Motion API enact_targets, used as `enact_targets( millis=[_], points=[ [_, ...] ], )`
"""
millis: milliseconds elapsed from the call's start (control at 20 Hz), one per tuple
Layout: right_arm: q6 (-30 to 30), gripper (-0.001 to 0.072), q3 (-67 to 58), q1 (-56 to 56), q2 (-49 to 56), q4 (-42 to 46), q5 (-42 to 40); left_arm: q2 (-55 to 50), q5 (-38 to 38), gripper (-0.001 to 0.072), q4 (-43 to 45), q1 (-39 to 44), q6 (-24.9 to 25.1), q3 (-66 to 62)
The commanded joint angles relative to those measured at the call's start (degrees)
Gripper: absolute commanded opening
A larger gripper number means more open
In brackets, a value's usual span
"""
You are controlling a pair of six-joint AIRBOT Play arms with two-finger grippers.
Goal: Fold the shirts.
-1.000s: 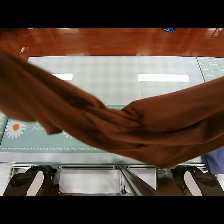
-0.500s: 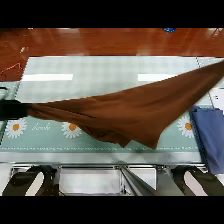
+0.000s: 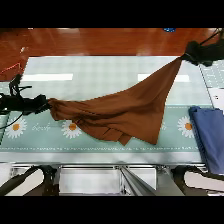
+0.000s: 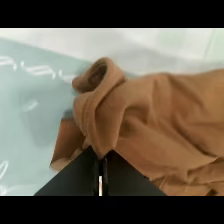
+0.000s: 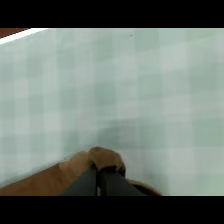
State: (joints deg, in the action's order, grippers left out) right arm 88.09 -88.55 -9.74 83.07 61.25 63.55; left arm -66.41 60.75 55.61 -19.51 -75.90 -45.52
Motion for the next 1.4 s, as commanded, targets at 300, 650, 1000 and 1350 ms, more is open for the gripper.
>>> enact_targets(
  millis=[300, 650, 1000, 1350],
  points=[
    [3.5, 0.0408, -1.5, -8.3, 4.0, -2.2, 7.5, -12.8, 8.1, 0.0508, -14.7, -15.6, 13.4, -7.4],
    [-1.5, 0.0407, 30.7, -16.1, -16.3, -1.2, 3.0, -13.0, 16.4, 0.0507, -15.0, -25.6, 25.0, -3.5],
    [-8.7, 0.0407, 51.4, -16.1, -30.3, -15.3, 2.0, -22.1, 15.3, 0.0507, -18.4, -17.1, 30.1, -2.8],
    [-7.4, 0.0407, 51.4, -16.1, -32.2, -15.7, 5.8, -25.0, 14.3, 0.0505, -19.7, -12.7, 31.3, -8.6]
  ],
)
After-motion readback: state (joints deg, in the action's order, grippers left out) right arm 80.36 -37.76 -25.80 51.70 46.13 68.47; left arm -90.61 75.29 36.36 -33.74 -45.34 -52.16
